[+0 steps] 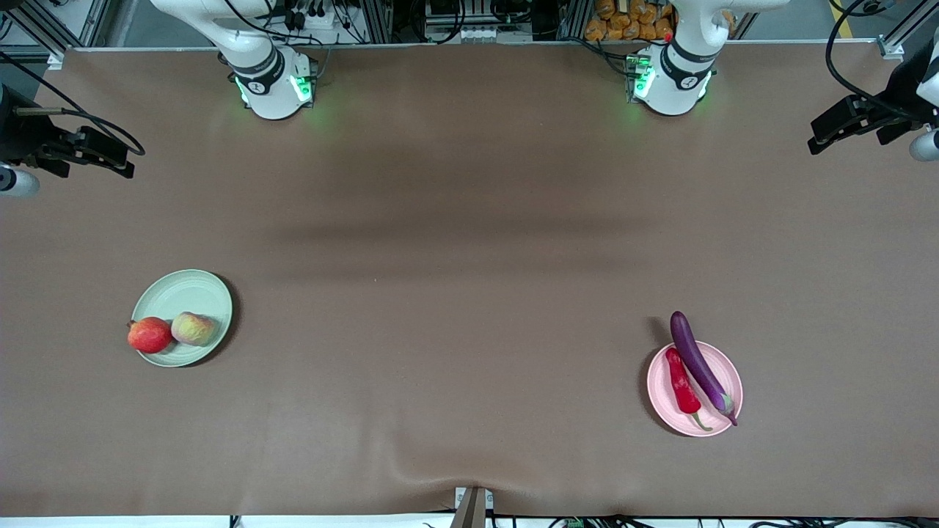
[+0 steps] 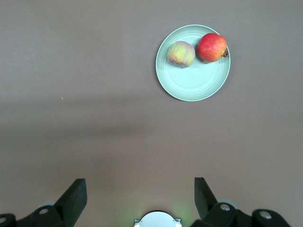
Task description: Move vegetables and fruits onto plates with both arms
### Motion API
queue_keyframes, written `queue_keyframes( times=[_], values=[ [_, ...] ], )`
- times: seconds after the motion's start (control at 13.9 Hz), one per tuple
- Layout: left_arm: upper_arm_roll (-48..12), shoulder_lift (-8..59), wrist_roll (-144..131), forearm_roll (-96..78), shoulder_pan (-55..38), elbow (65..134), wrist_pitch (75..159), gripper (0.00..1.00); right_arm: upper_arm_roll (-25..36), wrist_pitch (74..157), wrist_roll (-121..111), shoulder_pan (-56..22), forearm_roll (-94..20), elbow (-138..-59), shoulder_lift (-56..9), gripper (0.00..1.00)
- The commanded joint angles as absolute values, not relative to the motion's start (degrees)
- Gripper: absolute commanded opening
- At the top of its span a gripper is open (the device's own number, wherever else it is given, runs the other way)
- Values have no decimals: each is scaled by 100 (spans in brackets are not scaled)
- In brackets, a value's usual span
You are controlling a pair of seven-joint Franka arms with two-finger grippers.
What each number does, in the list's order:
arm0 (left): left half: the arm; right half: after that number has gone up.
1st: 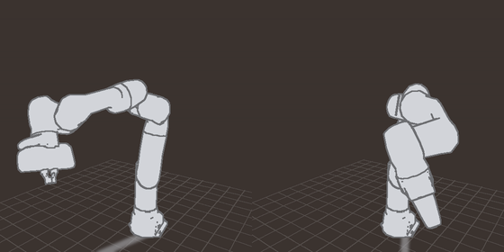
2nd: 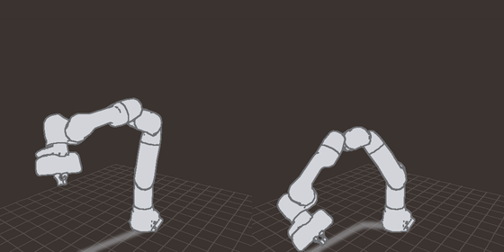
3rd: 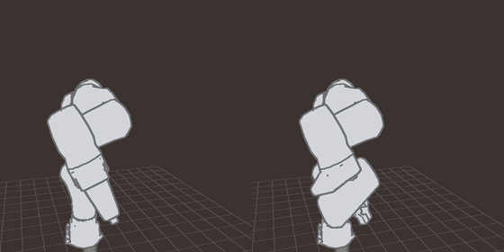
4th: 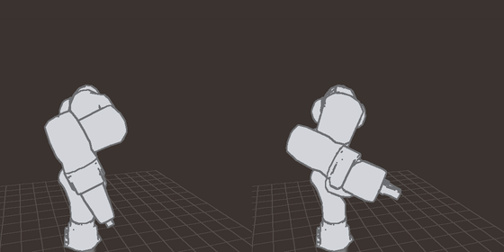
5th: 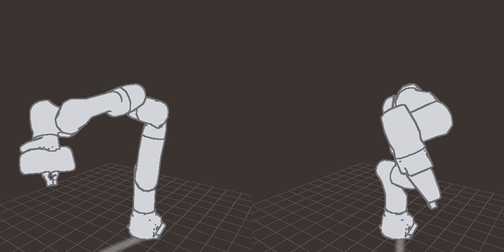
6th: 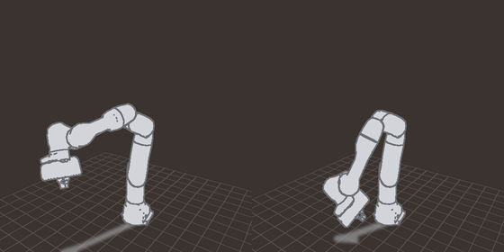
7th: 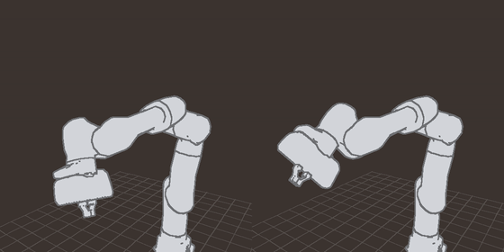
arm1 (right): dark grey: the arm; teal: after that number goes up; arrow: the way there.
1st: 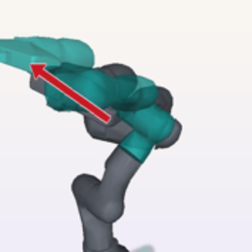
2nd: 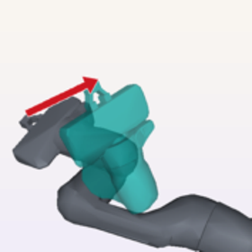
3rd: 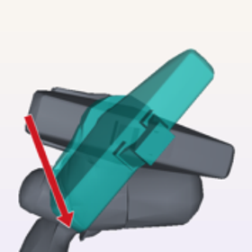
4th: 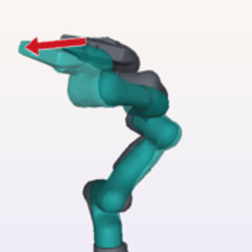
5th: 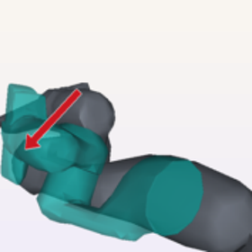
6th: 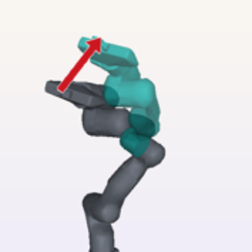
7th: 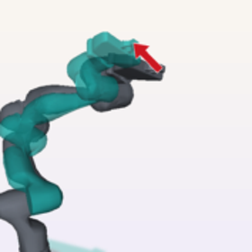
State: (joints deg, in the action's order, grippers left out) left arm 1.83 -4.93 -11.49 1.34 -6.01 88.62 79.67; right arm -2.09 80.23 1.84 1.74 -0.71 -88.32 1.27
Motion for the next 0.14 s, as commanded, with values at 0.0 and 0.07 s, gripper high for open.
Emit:
queue_keyframes(
  times=[0.0,0.07],
  values=[
    [185,-483,-1169,105,-624,8780,7893,100,-229,7998,237,176,-44,-8842,132,100],
    [185,-492,-1169,105,-633,8780,7884,100,-229,7998,237,176,-53,-8859,132,100]
  ],
)
